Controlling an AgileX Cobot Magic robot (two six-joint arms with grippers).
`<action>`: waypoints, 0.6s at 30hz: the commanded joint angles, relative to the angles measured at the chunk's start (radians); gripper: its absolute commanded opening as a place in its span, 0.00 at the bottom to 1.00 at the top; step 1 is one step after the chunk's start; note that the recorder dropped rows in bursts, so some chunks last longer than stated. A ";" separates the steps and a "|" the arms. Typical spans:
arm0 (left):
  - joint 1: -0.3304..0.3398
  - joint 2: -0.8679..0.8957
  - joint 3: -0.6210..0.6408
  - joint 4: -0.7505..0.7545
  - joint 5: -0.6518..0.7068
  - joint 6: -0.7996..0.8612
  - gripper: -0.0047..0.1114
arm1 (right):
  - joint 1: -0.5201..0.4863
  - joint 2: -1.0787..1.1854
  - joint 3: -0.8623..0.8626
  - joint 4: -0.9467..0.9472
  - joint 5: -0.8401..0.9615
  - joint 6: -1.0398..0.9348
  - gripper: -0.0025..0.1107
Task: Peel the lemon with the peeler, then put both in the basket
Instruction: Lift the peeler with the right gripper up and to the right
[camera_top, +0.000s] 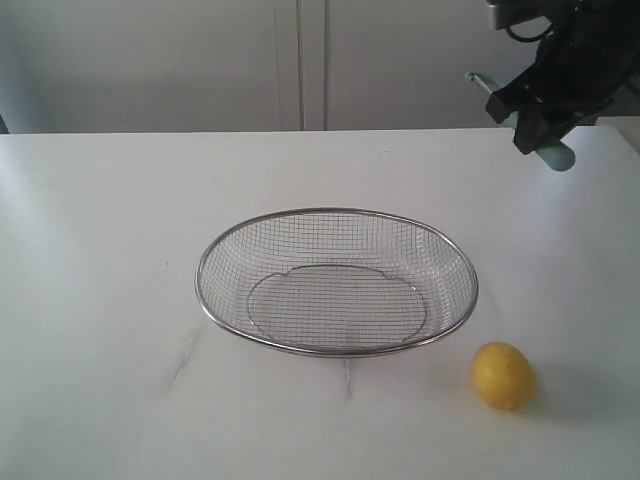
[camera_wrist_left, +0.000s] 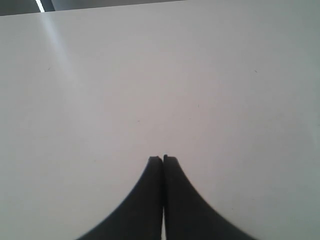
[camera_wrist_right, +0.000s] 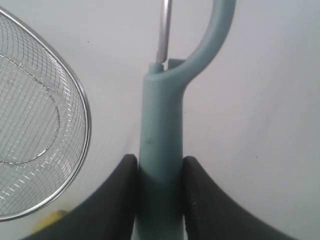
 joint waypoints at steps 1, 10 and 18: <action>0.002 -0.004 0.004 -0.002 0.000 0.003 0.04 | -0.001 -0.070 0.052 0.001 0.000 0.001 0.02; 0.002 -0.004 0.004 -0.002 0.000 0.003 0.04 | -0.001 -0.173 0.165 0.001 0.000 0.003 0.02; 0.002 -0.004 0.004 -0.002 0.000 0.003 0.04 | -0.001 -0.258 0.260 0.001 0.000 0.003 0.02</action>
